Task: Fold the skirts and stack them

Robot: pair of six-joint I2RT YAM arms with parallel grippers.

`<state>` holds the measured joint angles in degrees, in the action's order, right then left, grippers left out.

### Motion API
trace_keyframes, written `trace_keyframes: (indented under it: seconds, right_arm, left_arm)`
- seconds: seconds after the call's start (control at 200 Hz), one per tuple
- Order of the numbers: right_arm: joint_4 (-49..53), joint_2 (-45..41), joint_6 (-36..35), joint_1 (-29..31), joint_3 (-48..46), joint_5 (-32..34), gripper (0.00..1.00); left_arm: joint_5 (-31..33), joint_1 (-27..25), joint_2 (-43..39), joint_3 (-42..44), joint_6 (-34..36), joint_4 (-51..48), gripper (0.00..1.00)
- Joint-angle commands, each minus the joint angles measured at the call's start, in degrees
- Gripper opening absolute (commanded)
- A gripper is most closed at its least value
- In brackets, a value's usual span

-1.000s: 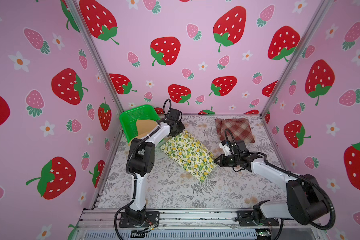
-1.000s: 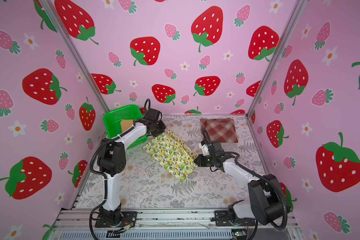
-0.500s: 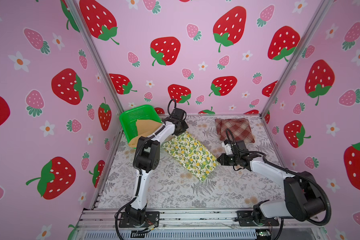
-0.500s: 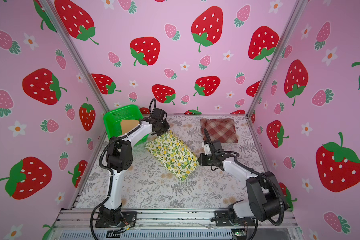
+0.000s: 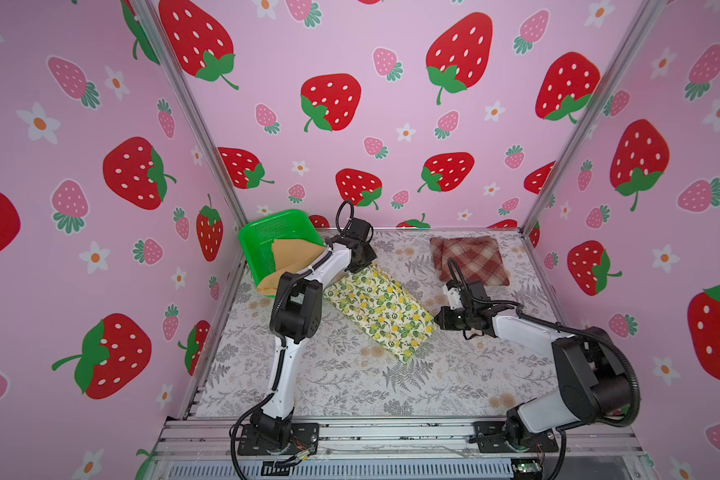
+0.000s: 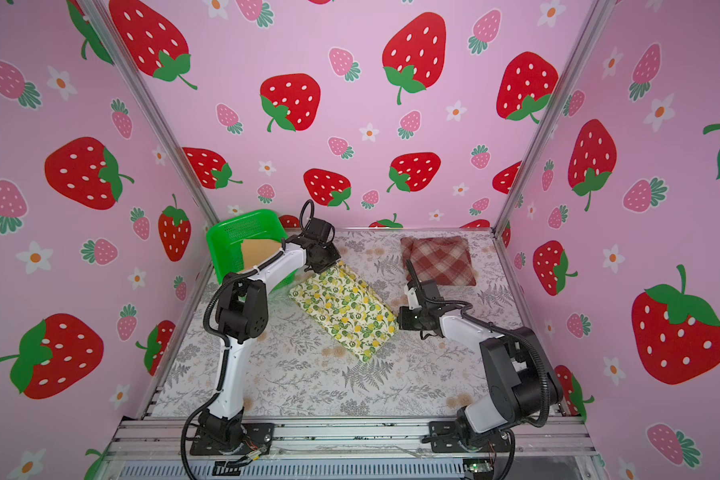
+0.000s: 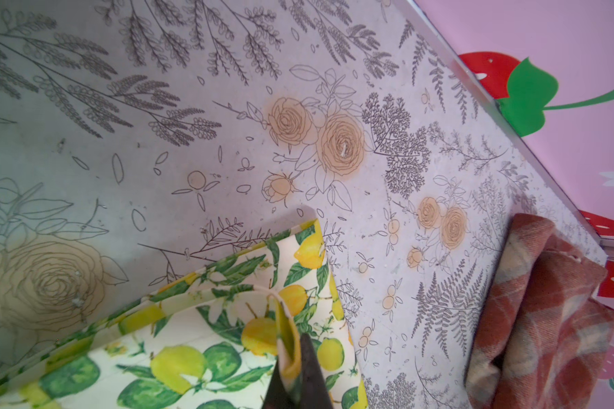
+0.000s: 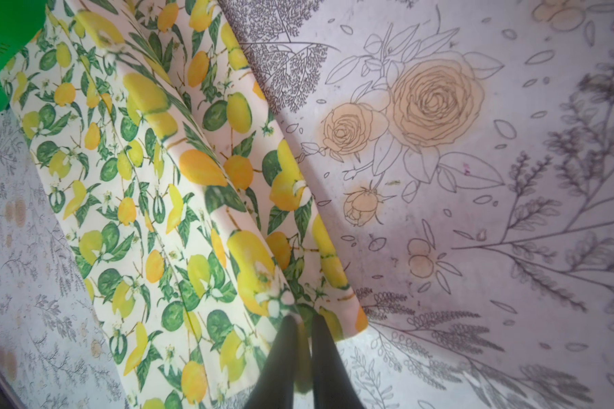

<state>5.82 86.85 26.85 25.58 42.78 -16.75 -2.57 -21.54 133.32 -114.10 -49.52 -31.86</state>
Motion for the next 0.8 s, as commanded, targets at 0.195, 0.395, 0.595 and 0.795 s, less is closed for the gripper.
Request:
trace_keyframes:
  seconds: [0.195,0.395,0.595,0.795]
  right_arm:
    - [-0.7,0.9,-0.5,-0.6,2.4,3.1,0.19]
    - [0.1,-3.0,-0.8,-0.4,2.1,4.4,0.56]
    - [2.5,-6.3,0.2,5.0,2.1,2.8,0.87]
    - [-4.3,-6.2,5.9,12.5,-0.8,-1.1,0.91]
  left_arm:
    - [-1.5,0.0,2.1,-3.4,-0.2,-0.3,0.29]
    - [-4.1,-0.3,-1.4,-1.3,-0.1,1.0,0.60]
    - [-4.9,-0.6,-13.5,12.8,0.9,6.5,0.99]
    - [-7.9,-0.5,-23.4,28.0,3.1,9.8,0.99]
